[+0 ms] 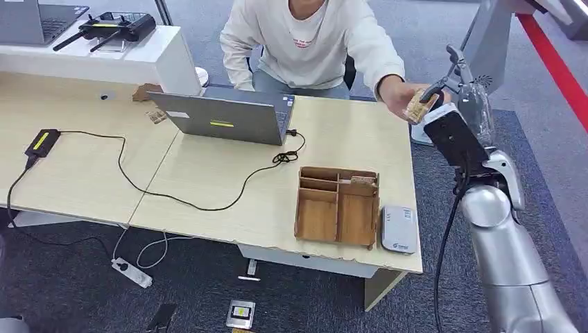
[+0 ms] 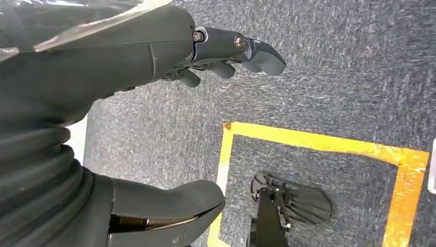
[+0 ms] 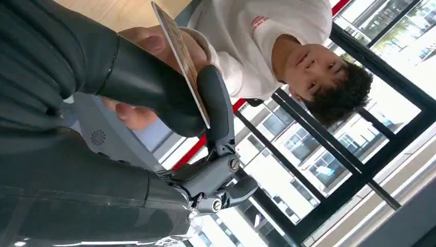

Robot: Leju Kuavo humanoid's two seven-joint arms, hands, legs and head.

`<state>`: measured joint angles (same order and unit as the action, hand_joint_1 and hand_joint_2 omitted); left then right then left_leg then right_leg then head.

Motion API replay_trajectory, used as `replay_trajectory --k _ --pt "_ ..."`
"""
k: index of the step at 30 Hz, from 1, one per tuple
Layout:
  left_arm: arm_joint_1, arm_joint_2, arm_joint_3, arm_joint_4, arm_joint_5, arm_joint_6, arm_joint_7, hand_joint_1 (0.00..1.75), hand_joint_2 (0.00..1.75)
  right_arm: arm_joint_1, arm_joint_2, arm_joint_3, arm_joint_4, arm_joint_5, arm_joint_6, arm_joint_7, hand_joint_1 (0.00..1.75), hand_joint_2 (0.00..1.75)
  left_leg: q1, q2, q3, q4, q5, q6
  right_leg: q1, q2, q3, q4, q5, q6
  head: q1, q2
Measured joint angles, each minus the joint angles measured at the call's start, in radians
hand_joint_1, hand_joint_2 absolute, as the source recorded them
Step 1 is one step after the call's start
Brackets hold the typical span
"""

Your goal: Pass the card to the sensor for recognition and then transmit it.

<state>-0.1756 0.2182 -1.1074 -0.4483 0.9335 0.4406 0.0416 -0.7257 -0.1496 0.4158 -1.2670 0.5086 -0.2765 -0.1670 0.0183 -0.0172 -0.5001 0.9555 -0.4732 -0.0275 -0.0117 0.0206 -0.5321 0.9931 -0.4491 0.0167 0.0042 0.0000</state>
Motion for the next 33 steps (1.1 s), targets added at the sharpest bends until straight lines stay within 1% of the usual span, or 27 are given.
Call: replay_trajectory --k 8,10,11,12,13,19,23,26,33 --pt "0.000 0.000 0.000 -0.002 0.001 0.002 0.001 0.00 1.75 -0.005 0.003 0.002 0.006 -0.004 -0.002 -0.002 1.75 1.75 0.000 0.000 0.000 0.000 0.000 0.000 0.000 0.000 0.000 0.000 0.000 0.000 0.000 0.000" --pt "0.001 0.001 -0.002 -0.011 0.017 0.016 0.004 0.00 1.75 -0.025 0.005 0.005 0.026 -0.029 0.002 -0.002 1.75 1.75 0.000 0.000 0.000 0.000 0.000 0.000 0.000 0.000 0.000 0.000 0.000 0.000 0.000 0.000" --pt "0.002 0.000 -0.003 -0.014 0.034 0.026 0.009 0.00 1.75 -0.045 -0.001 0.005 0.037 -0.063 0.013 0.001 1.75 1.75 0.000 0.000 0.000 0.000 0.000 0.000 0.000 0.000 0.000 0.000 0.000 0.000 0.000 0.000" --pt "0.002 -0.003 -0.005 -0.016 0.055 0.034 0.009 0.00 1.75 -0.060 -0.024 0.005 0.050 -0.105 0.050 0.009 1.75 1.75 0.000 0.000 0.000 0.000 0.000 0.000 0.000 0.000 0.000 0.000 0.000 0.000 0.000 0.000" --pt "0.002 -0.006 -0.006 -0.018 0.072 0.047 0.020 0.00 1.75 -0.060 -0.062 0.006 0.047 -0.121 0.111 0.027 1.75 1.75 0.000 0.000 0.000 0.001 0.000 0.000 0.000 0.000 0.000 0.000 0.000 0.000 0.000 0.000" --pt "0.002 -0.010 -0.009 -0.023 0.093 0.066 0.021 0.00 1.75 -0.042 -0.096 0.010 0.023 -0.117 0.185 0.053 1.75 1.75 0.000 0.000 0.000 0.001 0.000 0.000 0.000 0.000 0.000 0.000 0.000 0.000 0.000 0.000" --pt "0.002 -0.019 -0.010 -0.024 0.108 0.076 0.021 0.00 1.75 -0.025 -0.113 0.017 0.023 -0.104 0.225 0.061 1.75 1.75 0.000 0.000 0.000 0.001 0.000 0.000 0.000 0.000 0.000 0.000 0.000 0.000 0.000 0.000" --pt "0.002 -0.025 -0.011 -0.024 0.114 0.080 0.021 0.00 1.75 -0.015 -0.125 0.022 0.017 -0.097 0.242 0.069 1.75 1.75 0.000 0.000 0.000 0.001 0.000 0.000 0.000 0.000 0.000 0.000 0.000 0.000 0.000 0.000" --pt "0.001 -0.031 -0.016 -0.024 0.117 0.082 0.012 0.00 1.75 0.042 -0.153 0.033 -0.004 -0.084 0.257 0.095 1.75 1.75 0.000 0.000 0.000 0.001 0.000 0.000 0.000 0.000 0.000 0.000 0.000 0.000 0.000 0.000"
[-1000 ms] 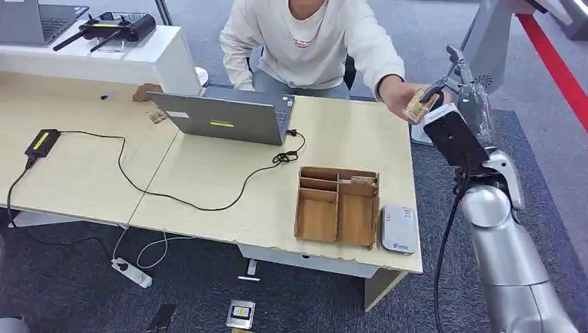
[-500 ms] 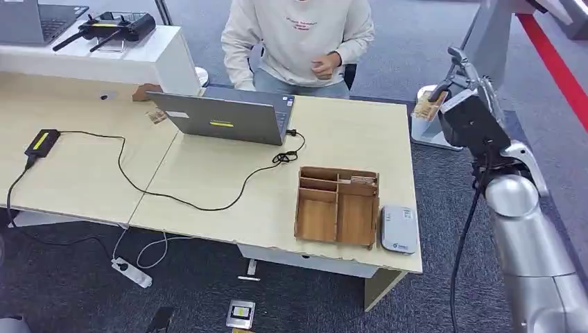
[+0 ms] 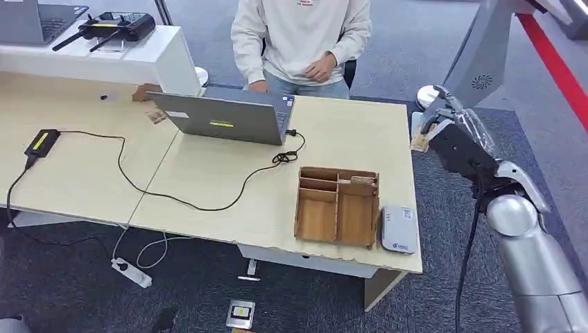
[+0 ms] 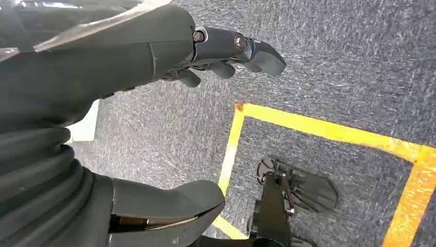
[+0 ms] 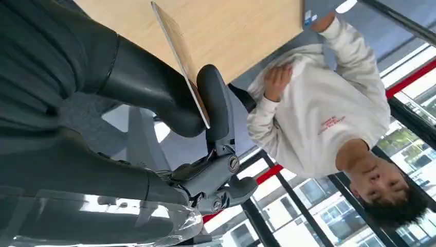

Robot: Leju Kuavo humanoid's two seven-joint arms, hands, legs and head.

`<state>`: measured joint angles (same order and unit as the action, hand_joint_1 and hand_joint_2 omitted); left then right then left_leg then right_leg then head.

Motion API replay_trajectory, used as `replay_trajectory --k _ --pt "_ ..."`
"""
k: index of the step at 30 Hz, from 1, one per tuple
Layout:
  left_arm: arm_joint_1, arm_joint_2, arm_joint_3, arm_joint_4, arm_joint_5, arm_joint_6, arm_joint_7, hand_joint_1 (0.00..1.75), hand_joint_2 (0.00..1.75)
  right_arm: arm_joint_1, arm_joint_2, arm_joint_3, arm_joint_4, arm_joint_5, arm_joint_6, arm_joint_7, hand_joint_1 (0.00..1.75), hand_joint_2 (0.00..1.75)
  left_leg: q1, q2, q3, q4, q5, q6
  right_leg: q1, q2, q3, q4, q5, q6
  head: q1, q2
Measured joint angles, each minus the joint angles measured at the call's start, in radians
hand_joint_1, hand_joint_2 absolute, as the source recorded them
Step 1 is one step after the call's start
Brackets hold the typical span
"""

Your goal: Pass the card to the sensor for recognition and then transmit it.

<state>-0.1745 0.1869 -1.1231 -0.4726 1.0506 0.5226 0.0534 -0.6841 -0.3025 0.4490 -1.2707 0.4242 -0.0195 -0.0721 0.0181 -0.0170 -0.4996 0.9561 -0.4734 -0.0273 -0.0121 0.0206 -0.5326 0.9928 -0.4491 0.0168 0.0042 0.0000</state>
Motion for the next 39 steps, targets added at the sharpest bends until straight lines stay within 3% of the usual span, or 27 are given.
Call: replay_trajectory --k 11,17,23,39 --pt "0.000 0.004 -0.008 0.000 -0.003 -0.002 -0.001 0.00 1.75 0.094 -0.037 0.003 -0.041 0.017 0.019 0.031 1.75 1.75 0.000 0.000 0.000 0.000 0.000 0.000 0.000 0.000 0.000 0.000 0.000 0.000 -0.001 0.000" --pt "-0.002 0.013 -0.012 0.000 -0.008 -0.009 -0.002 0.00 1.75 0.217 -0.025 0.006 -0.091 0.080 -0.065 0.128 1.75 1.75 0.000 0.000 0.000 0.000 0.000 0.000 0.000 0.000 0.000 0.000 0.000 0.000 -0.001 0.000" --pt "-0.003 0.026 -0.014 -0.001 -0.021 -0.013 -0.012 0.00 1.75 0.195 -0.053 0.001 -0.083 0.039 0.005 0.049 1.75 1.75 0.000 0.000 0.000 0.000 0.000 0.000 0.000 0.000 0.000 0.000 0.000 0.000 0.000 0.000" --pt "-0.005 0.056 -0.028 0.004 -0.092 -0.061 -0.035 0.00 1.75 0.268 -0.127 -0.052 -0.056 0.045 -0.023 0.053 1.75 1.75 0.000 0.001 0.000 0.001 -0.001 0.000 0.000 0.000 0.000 0.000 0.000 0.000 0.000 0.000"
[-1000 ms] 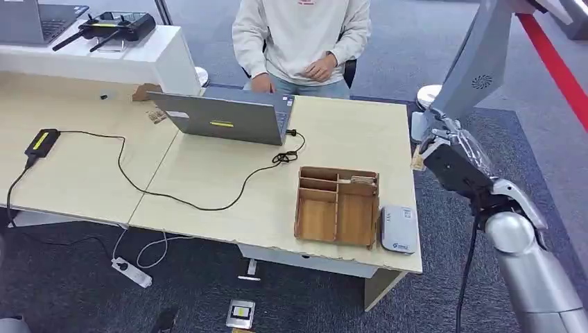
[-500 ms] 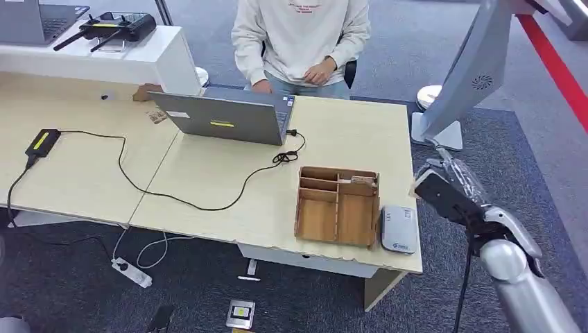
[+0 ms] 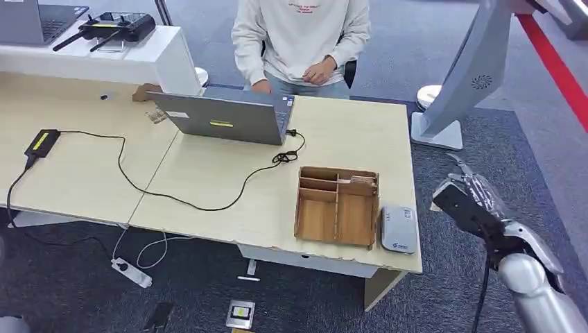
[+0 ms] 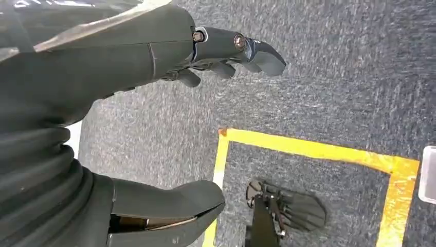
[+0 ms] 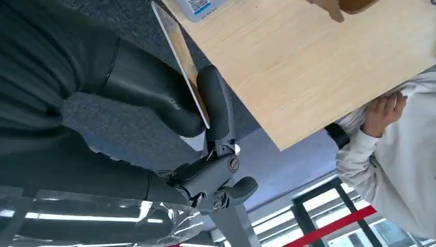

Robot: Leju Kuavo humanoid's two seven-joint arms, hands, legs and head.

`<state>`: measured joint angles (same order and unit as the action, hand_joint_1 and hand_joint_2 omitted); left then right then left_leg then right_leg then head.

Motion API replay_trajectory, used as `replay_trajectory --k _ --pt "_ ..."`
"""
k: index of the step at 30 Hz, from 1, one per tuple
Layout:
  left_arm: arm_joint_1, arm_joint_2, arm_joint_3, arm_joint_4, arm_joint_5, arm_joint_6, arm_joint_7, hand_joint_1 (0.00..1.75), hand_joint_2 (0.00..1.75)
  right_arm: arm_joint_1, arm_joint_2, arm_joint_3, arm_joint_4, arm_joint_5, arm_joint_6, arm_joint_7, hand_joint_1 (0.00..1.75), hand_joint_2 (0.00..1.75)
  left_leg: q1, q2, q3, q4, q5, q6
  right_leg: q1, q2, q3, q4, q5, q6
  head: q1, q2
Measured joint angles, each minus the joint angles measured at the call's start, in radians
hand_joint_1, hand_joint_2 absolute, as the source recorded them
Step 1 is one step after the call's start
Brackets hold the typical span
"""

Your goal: Pass the card to the sensor for recognition and then transmit it.

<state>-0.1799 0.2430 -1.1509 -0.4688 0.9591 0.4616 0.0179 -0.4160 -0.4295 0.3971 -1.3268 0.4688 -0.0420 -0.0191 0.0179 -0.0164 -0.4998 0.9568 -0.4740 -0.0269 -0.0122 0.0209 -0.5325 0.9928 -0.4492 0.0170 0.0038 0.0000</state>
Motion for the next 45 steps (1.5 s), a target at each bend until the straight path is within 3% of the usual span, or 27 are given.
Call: replay_trajectory --k 16,45 --pt "-0.005 0.018 -0.007 0.015 -0.064 -0.032 -0.016 0.00 1.75 0.030 -0.011 -0.040 0.001 0.071 0.000 -0.013 1.75 1.75 0.000 0.000 0.000 0.000 0.000 0.000 0.000 0.000 0.000 0.000 0.000 0.000 0.000 0.000" --pt "-0.009 0.055 -0.007 0.014 -0.189 -0.072 -0.033 0.00 1.75 -0.049 0.112 0.001 0.072 0.135 -0.018 -0.051 1.75 1.75 0.000 0.000 -0.001 0.000 0.000 0.000 0.000 0.000 0.000 0.000 0.000 0.000 0.000 0.000"
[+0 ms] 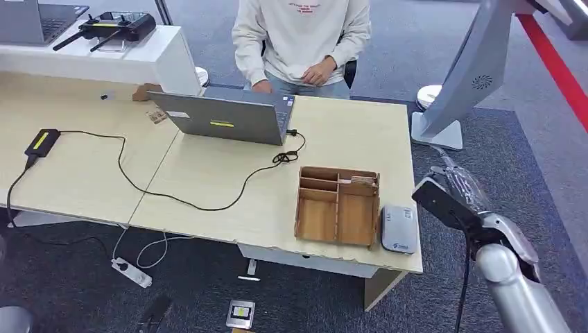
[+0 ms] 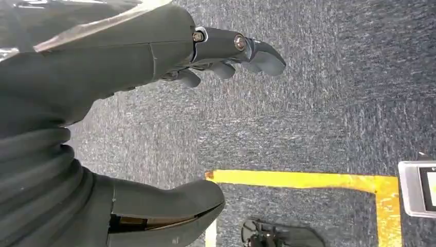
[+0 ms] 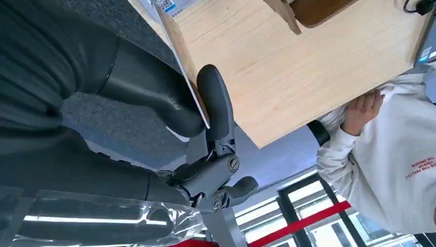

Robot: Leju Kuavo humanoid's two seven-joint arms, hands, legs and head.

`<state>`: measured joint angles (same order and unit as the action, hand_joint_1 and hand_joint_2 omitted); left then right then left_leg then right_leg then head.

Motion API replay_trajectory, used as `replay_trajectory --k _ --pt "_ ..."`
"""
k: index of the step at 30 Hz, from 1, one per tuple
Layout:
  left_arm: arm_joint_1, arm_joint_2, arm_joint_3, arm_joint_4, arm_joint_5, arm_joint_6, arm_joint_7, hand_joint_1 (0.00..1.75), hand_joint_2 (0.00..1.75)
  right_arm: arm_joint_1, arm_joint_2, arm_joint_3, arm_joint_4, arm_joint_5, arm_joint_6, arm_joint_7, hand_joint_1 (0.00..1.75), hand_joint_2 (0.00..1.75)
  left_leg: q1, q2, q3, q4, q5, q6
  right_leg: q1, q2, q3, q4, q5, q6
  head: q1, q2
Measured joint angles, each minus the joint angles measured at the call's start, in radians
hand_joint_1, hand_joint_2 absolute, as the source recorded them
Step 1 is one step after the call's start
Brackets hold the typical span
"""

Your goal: Pass the card to the sensor for recognition and then transmit it.

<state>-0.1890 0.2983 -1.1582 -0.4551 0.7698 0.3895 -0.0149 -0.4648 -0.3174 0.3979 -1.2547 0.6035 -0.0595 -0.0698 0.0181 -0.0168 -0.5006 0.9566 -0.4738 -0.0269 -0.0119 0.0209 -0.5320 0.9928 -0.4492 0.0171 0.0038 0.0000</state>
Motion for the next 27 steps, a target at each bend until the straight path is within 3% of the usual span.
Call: replay_trajectory --k 11,27 --pt "0.001 -0.002 0.010 0.013 -0.045 0.005 -0.014 0.00 1.75 0.001 0.012 0.013 0.099 -0.010 -0.052 -0.013 1.75 1.75 0.000 0.000 0.000 0.000 0.000 0.000 0.000 0.000 0.000 0.000 0.000 0.000 0.000 0.000" --pt "0.002 -0.016 0.030 0.033 -0.077 -0.002 -0.021 0.00 1.75 0.022 -0.005 0.016 0.161 -0.010 -0.065 -0.013 1.75 1.75 0.000 0.000 0.000 0.000 0.000 0.000 0.000 0.000 0.000 0.000 0.000 0.000 0.000 0.000"
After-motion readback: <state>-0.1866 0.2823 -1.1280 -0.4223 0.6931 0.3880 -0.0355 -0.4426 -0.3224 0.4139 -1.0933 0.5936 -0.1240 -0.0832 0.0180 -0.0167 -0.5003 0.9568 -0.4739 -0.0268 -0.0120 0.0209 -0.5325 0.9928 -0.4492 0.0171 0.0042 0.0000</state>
